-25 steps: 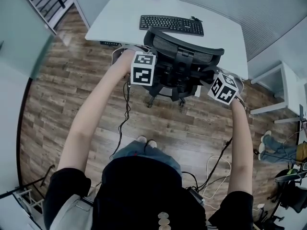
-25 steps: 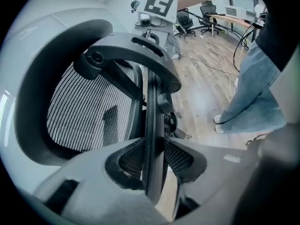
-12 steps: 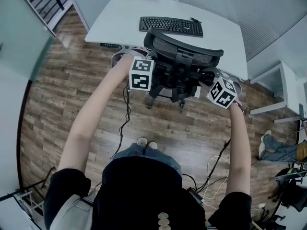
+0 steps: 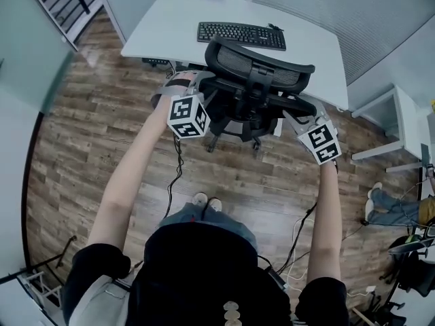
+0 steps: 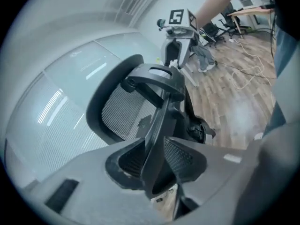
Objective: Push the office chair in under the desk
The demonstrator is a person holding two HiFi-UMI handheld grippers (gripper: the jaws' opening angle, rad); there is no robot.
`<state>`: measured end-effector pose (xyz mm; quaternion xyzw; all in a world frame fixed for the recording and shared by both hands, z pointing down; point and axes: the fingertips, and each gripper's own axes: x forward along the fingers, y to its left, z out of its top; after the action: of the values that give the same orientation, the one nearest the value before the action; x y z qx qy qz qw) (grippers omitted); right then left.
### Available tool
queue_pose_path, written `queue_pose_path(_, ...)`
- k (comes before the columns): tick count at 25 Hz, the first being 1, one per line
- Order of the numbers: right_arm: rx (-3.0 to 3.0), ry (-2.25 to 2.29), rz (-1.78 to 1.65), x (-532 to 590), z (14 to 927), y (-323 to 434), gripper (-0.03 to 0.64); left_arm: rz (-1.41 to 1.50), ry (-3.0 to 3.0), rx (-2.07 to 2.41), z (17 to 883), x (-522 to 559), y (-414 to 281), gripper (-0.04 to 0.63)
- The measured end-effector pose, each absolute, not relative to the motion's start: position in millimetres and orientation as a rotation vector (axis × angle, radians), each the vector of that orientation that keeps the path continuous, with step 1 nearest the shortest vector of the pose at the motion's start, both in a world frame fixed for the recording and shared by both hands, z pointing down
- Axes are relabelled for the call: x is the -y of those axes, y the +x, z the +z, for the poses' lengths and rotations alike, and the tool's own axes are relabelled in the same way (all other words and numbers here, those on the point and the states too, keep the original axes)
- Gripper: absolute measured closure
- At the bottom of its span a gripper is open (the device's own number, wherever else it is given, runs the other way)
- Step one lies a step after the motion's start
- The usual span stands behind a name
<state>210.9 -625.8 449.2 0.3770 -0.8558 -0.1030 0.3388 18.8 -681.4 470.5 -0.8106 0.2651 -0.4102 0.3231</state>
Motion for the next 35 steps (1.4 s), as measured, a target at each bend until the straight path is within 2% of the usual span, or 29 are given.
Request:
queue_pose_path(4,2.430,1.279,-0.146,613.8,417.3,223.6,0.420,-0.860,-2.322,-0.925,445.1,671.8,10.8,0.486)
queue_pose_path(6,2.509,1.427,-0.095,606.8,402.5,231.8,0.435,-0.707,-2.394,-1.051,425.4,666.1,8.3,0.535)
queue_pose_path(7,2.534,1.499,-0.083,603.2,395.7,236.1,0.450,-0.635,-2.417,-1.105,416.2,663.1,7.6,0.549)
queue_pose_path(8,2.549,1.568,-0.080,599.7,389.5,240.1,0.515,-0.569,-2.432,-1.153,407.8,660.3,7.0,0.560)
queue_pose_path(10,2.572,1.684,-0.076,592.3,379.1,246.6,0.545,-0.449,-2.454,-1.240,393.0,655.3,5.0,0.583)
queue_pose_path(17,2.600,2.022,-0.051,561.5,346.6,264.1,0.579,-0.105,-2.562,-1.454,355.9,634.9,-12.1,0.588)
queue_pose_path(22,2.581,2.184,-0.067,540.3,337.6,270.1,0.617,0.011,-2.609,-1.503,350.4,623.5,-25.1,0.588)
queue_pose_path(35,2.484,2.269,-0.039,522.0,365.9,276.6,0.614,-0.020,-2.615,-1.492,369.7,607.9,-28.6,0.588)
